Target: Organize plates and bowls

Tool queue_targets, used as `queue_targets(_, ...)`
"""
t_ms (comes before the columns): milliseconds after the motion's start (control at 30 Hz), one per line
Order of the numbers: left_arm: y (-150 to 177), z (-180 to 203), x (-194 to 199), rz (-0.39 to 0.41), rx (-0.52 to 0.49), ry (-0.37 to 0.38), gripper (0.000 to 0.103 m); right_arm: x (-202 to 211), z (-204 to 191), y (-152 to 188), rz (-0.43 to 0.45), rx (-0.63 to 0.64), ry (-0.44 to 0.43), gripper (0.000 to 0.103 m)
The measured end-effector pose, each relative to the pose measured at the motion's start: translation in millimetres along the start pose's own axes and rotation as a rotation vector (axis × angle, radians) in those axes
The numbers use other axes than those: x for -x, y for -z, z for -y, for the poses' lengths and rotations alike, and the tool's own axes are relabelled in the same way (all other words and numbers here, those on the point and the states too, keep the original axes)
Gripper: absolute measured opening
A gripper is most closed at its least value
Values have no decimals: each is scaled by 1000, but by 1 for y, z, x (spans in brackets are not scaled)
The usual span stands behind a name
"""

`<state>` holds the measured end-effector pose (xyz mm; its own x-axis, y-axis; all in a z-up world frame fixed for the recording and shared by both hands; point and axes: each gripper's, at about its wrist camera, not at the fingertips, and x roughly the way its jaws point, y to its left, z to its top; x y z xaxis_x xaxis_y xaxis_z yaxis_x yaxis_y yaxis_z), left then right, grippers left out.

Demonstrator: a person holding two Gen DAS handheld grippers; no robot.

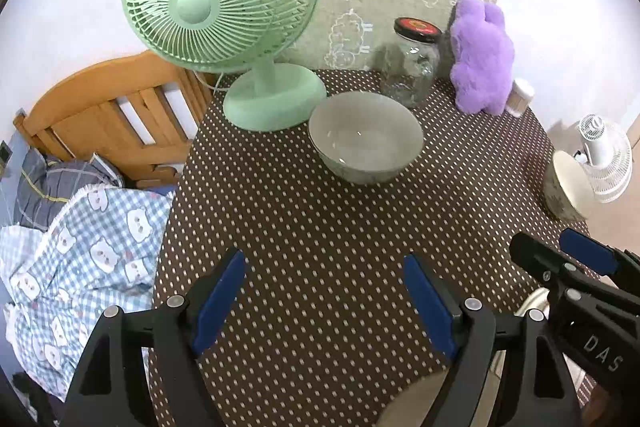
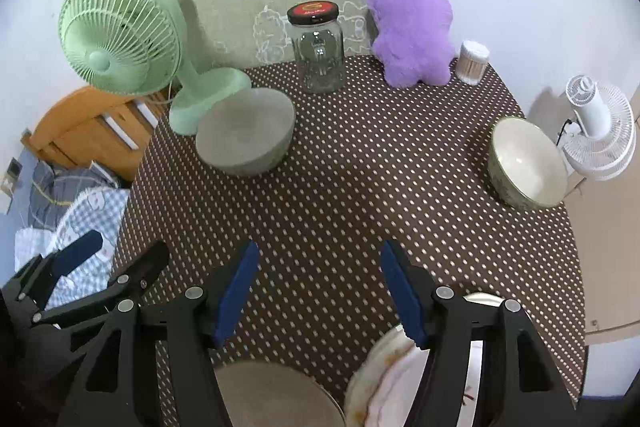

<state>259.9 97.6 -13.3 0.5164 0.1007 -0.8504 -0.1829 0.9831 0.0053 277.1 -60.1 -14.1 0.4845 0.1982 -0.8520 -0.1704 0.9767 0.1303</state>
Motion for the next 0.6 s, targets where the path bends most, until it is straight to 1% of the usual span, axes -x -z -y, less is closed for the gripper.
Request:
queue_targets(133, -12, -4, -8, 10, -2, -4, 84, -7, -6, -16, 25, -3, -1, 67)
queue_targets(267, -25, -9, -18, 20, 7, -1, 86, -11, -14, -31, 58, 12, 1, 67)
queue_targets(433, -40, -7, -29, 39, -12, 6, 88, -21, -23, -49, 77, 17, -10, 67)
queue_targets(600, -56, -9, -44, 49, -3, 10, 88, -38, -33, -64, 84, 22, -8, 67)
